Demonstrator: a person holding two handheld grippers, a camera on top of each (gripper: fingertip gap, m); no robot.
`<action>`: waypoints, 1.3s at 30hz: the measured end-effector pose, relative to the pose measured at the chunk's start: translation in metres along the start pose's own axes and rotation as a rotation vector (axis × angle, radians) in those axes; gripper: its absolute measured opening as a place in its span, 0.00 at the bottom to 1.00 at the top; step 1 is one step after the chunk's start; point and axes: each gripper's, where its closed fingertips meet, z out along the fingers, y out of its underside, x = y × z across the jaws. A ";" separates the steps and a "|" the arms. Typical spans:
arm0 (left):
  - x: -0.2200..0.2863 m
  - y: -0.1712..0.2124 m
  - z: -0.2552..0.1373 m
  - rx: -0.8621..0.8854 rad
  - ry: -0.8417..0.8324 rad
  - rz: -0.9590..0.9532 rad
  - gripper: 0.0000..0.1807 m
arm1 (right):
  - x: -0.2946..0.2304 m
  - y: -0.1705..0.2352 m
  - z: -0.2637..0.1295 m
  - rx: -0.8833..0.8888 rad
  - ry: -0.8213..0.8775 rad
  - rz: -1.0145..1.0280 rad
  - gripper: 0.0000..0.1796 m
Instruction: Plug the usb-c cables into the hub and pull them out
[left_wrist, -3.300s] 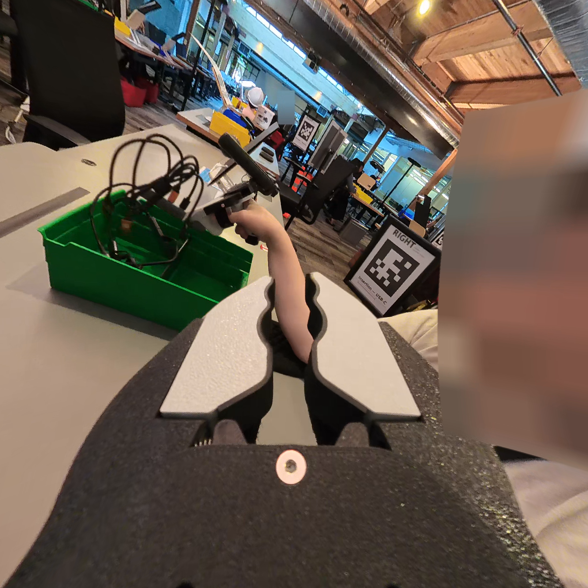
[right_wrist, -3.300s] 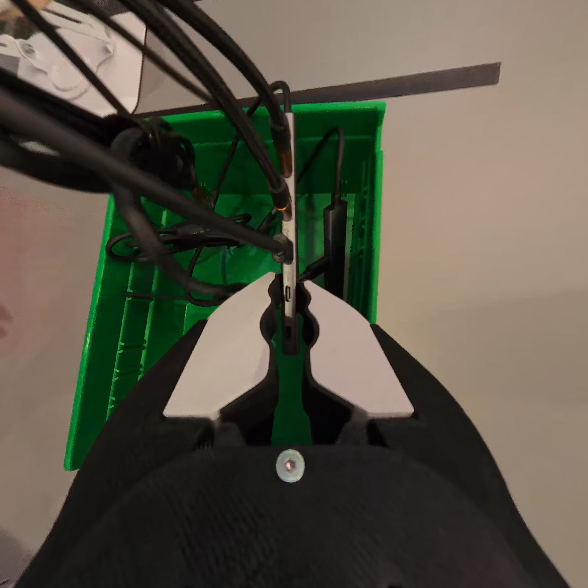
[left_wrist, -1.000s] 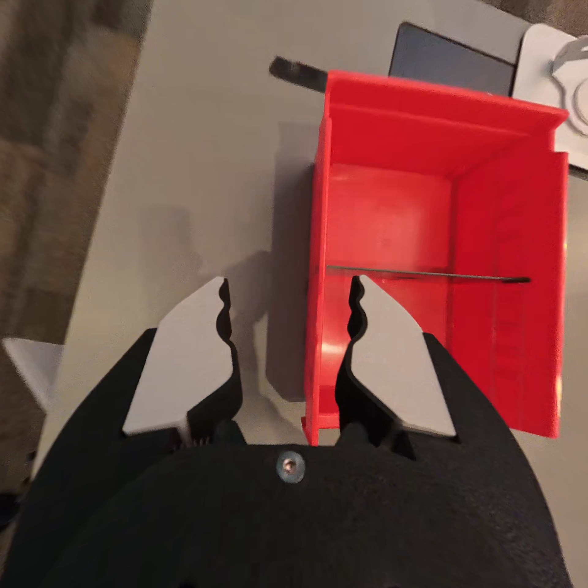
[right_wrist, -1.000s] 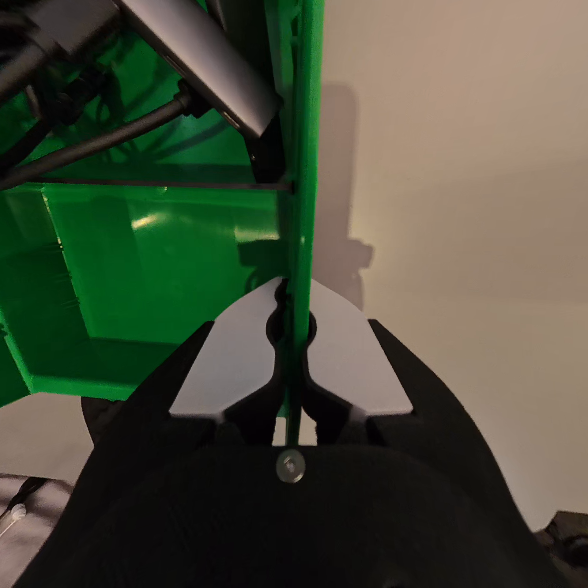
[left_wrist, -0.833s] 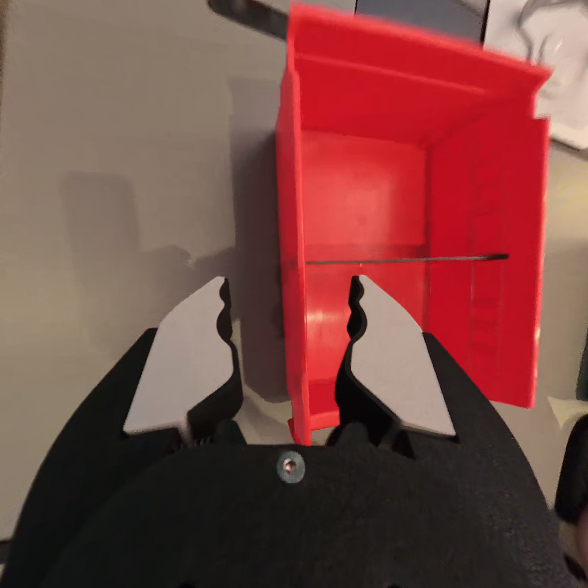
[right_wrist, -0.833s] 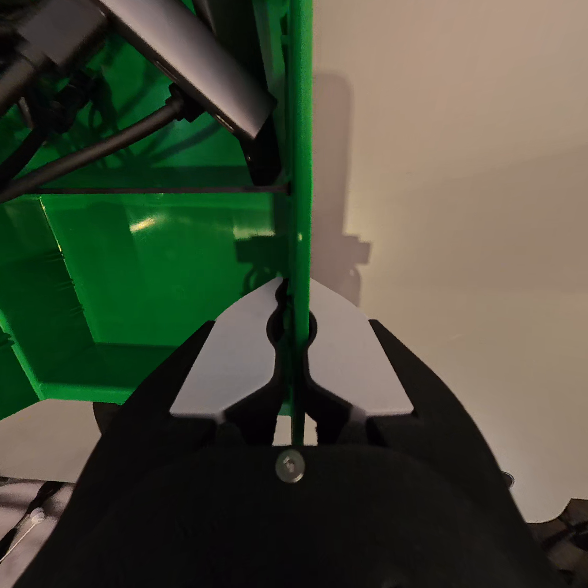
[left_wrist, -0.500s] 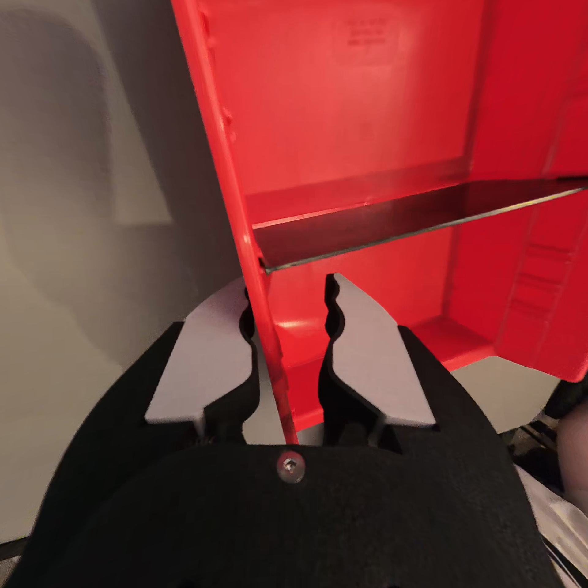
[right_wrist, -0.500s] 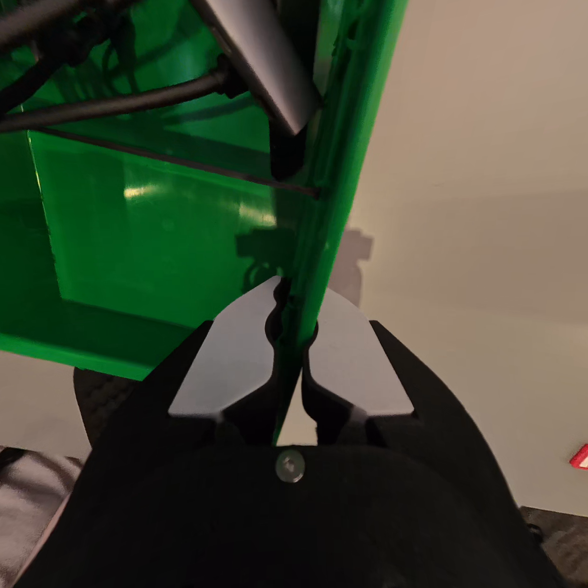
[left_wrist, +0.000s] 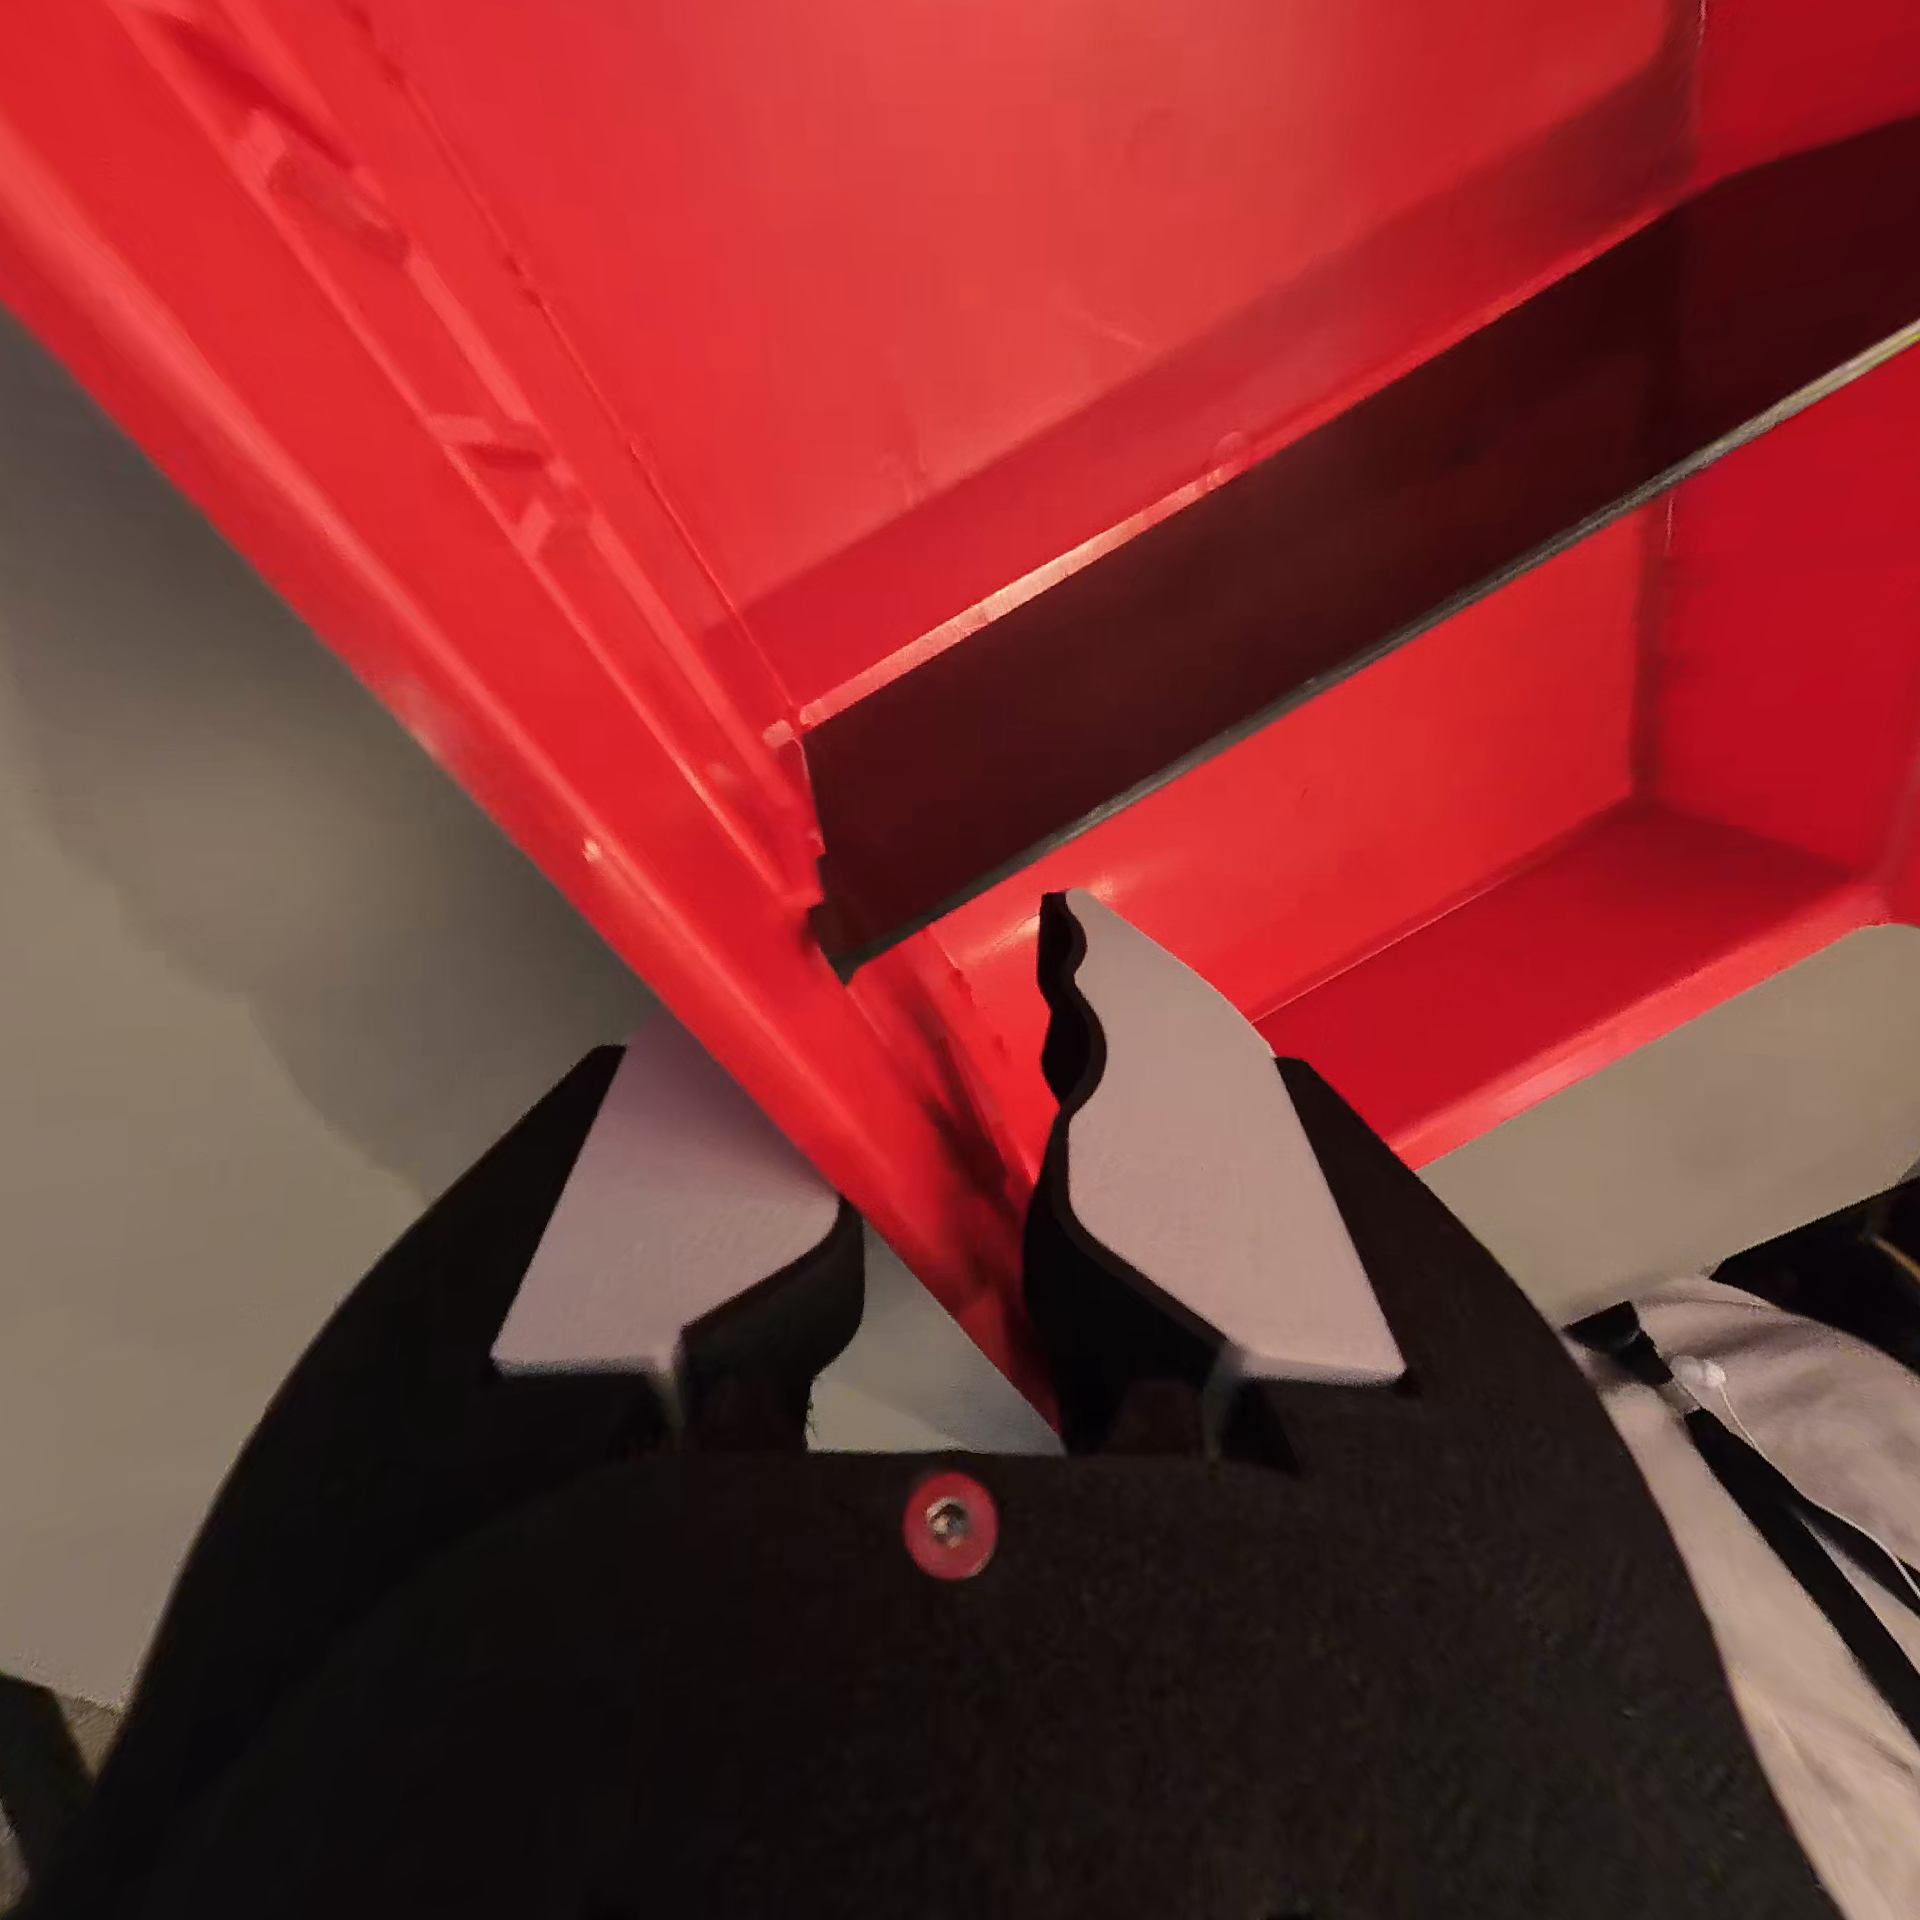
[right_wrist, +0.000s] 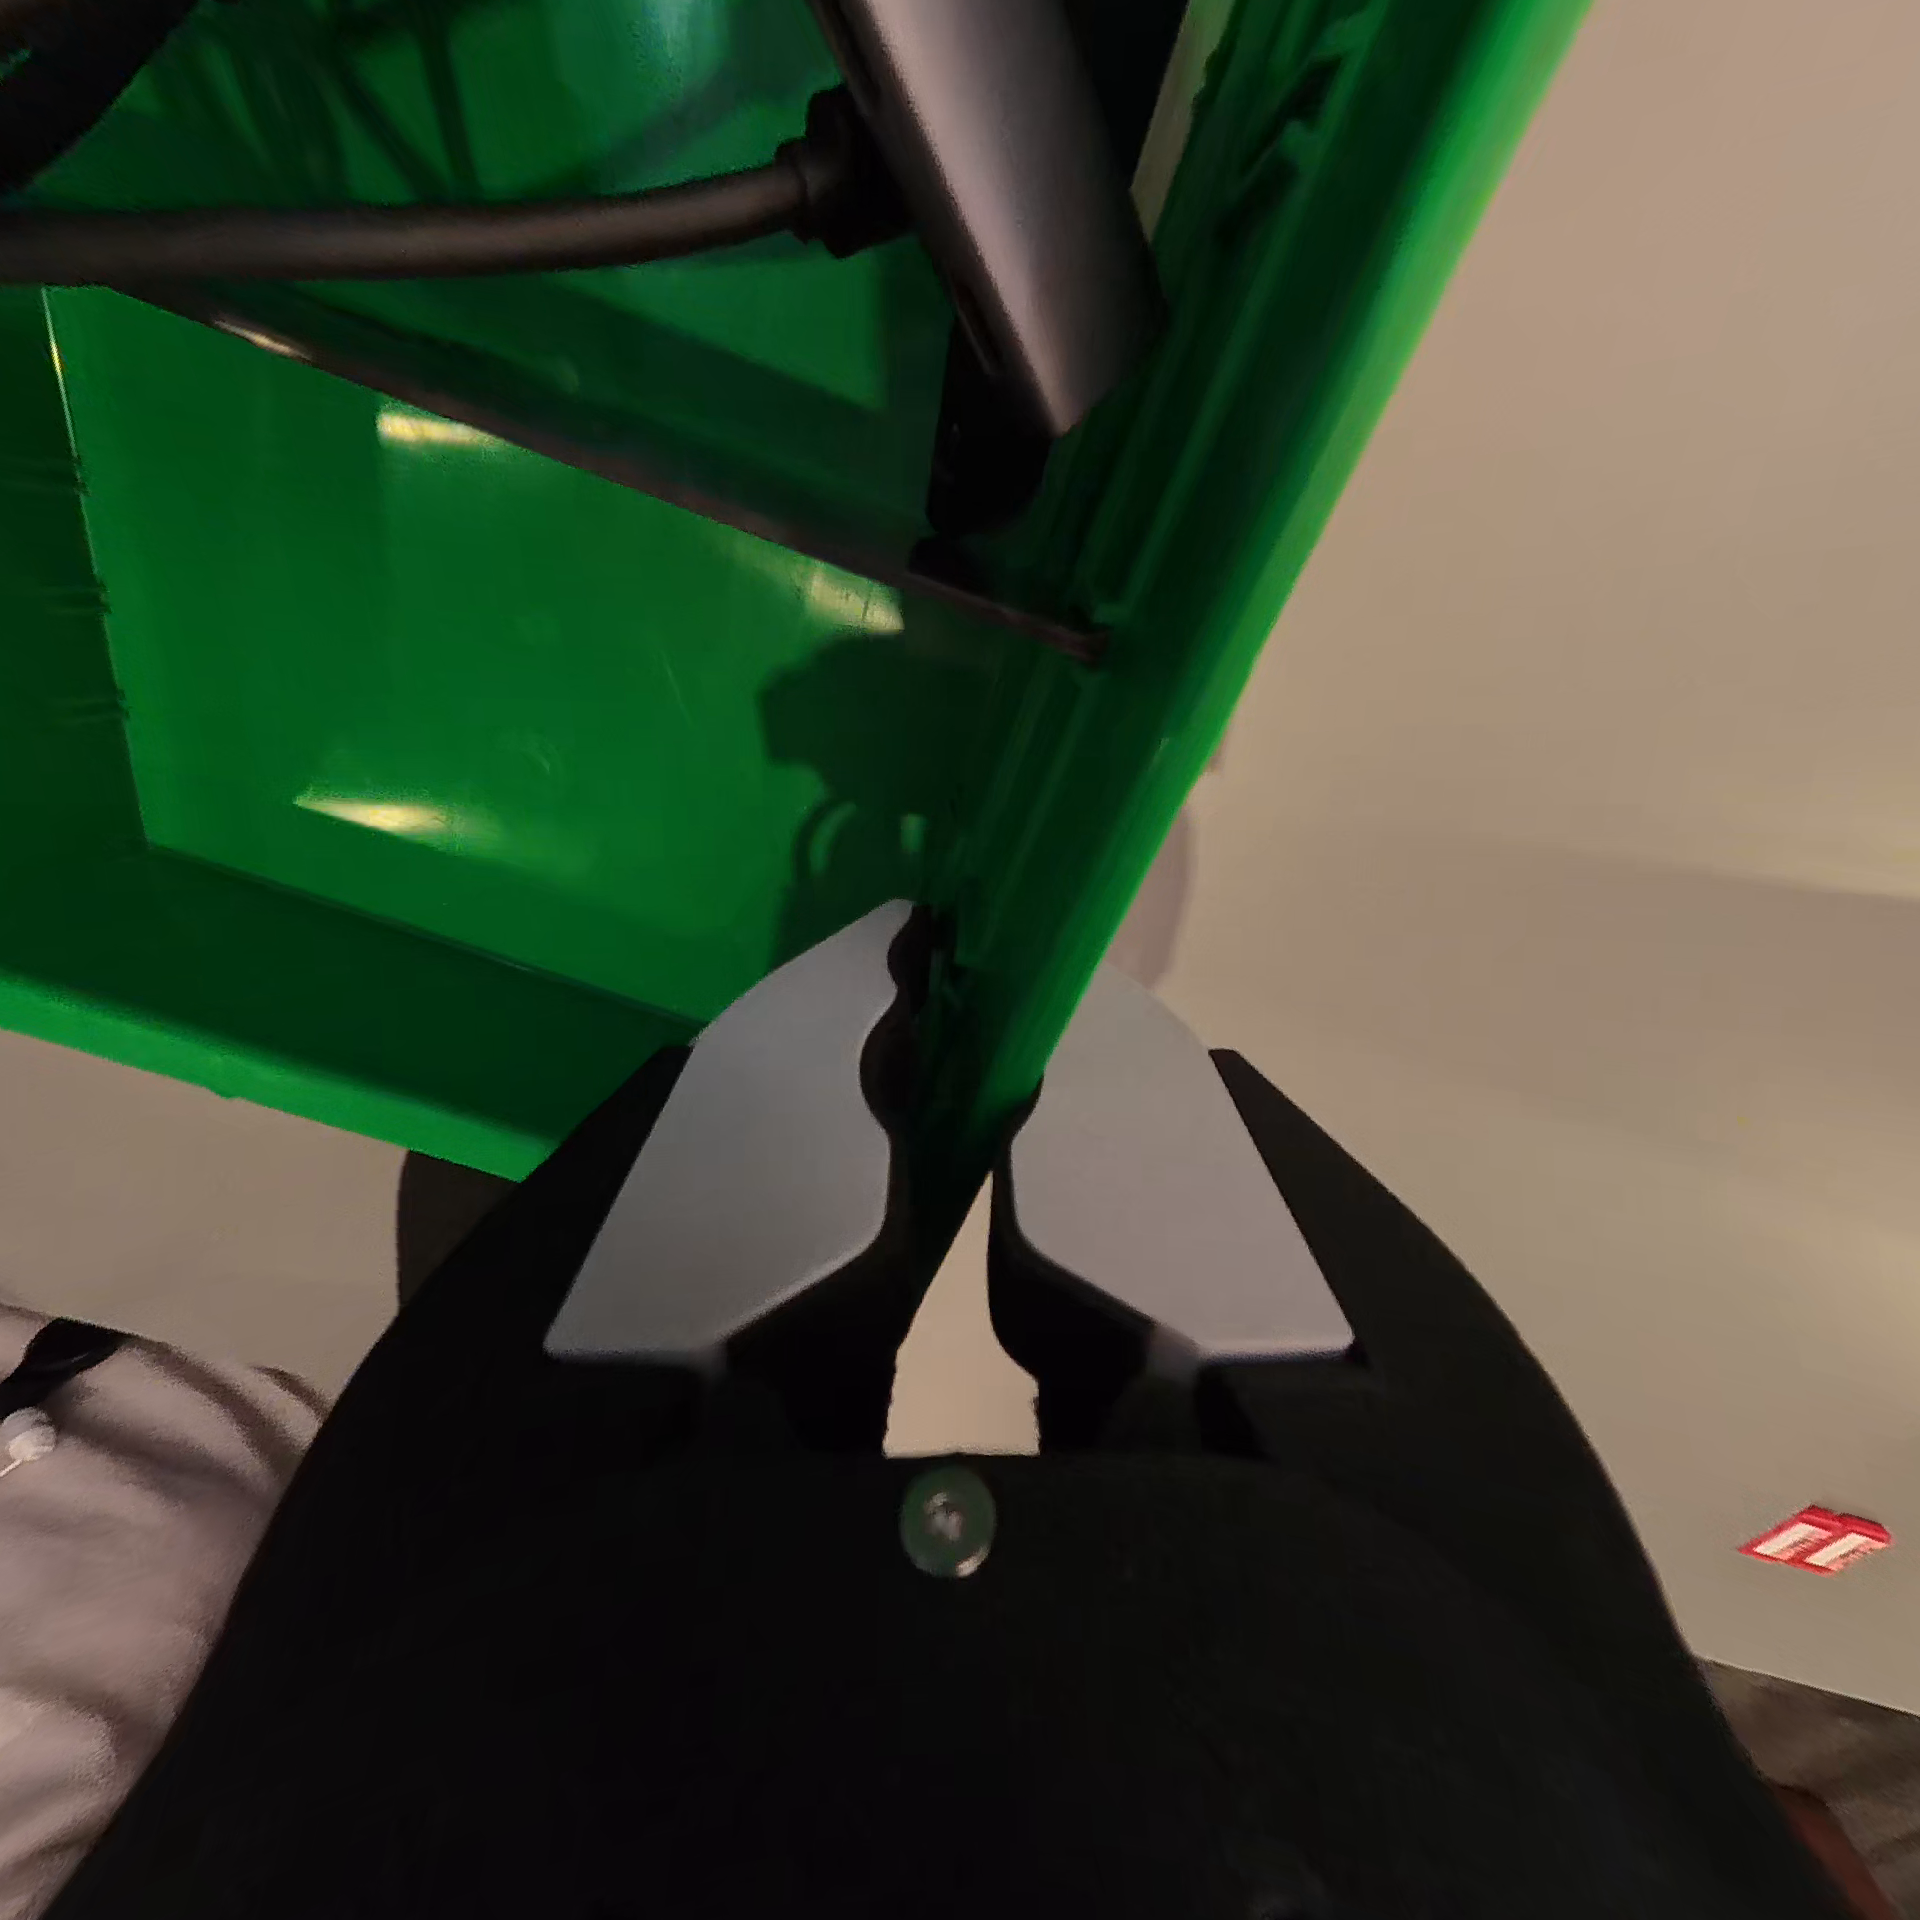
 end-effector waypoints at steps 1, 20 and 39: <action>0.004 -0.002 0.001 -0.006 0.000 0.016 0.18 | -0.005 -0.002 0.001 -0.008 -0.002 -0.011 0.06; 0.042 0.013 0.003 -0.098 0.044 0.169 0.22 | -0.038 -0.027 -0.021 0.064 0.038 -0.053 0.14; 0.079 0.017 -0.119 0.421 -0.180 0.235 0.16 | -0.314 -0.152 -0.058 0.787 -0.392 -0.299 0.38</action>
